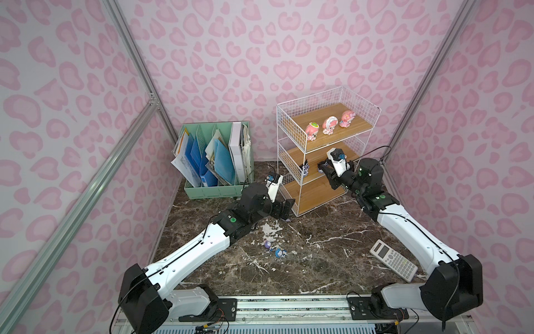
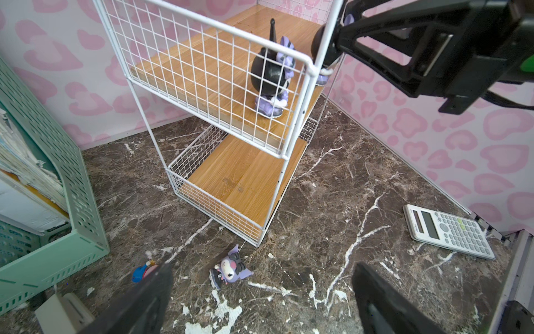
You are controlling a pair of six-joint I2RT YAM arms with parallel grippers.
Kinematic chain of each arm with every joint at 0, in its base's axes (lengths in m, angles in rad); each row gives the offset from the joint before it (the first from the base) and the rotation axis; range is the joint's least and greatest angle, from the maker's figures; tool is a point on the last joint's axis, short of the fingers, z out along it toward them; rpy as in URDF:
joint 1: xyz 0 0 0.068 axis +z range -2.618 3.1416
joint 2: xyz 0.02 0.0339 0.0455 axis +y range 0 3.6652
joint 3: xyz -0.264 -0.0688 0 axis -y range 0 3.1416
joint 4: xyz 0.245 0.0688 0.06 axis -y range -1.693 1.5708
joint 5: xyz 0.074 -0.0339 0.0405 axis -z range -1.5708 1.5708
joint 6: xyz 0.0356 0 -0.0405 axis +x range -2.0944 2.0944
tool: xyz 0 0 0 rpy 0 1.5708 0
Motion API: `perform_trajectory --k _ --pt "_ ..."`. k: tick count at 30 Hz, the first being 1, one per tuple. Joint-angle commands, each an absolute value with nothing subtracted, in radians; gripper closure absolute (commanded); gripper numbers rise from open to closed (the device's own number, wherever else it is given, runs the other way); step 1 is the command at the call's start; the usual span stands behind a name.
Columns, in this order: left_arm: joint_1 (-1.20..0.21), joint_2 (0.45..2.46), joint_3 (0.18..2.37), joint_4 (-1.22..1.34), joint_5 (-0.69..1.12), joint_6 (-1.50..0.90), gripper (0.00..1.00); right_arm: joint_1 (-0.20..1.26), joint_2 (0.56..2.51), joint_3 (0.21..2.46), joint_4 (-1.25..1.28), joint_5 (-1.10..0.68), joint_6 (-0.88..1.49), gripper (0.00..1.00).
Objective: Organize plastic toys on shelves
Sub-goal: Place the plastic toy on the shelf.
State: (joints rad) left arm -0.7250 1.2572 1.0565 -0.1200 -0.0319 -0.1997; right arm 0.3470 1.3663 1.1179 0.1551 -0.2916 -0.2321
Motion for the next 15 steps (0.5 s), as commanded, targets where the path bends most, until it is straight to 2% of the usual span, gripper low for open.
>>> perform_trajectory --k 1,15 --pt "-0.722 1.259 1.065 -0.097 -0.015 -0.189 0.01 0.345 1.379 1.140 0.176 -0.316 -0.223 0.65" --pt "-0.722 1.259 1.063 -0.100 -0.020 -0.189 0.01 0.312 1.405 1.110 0.272 -0.386 -0.122 0.66"
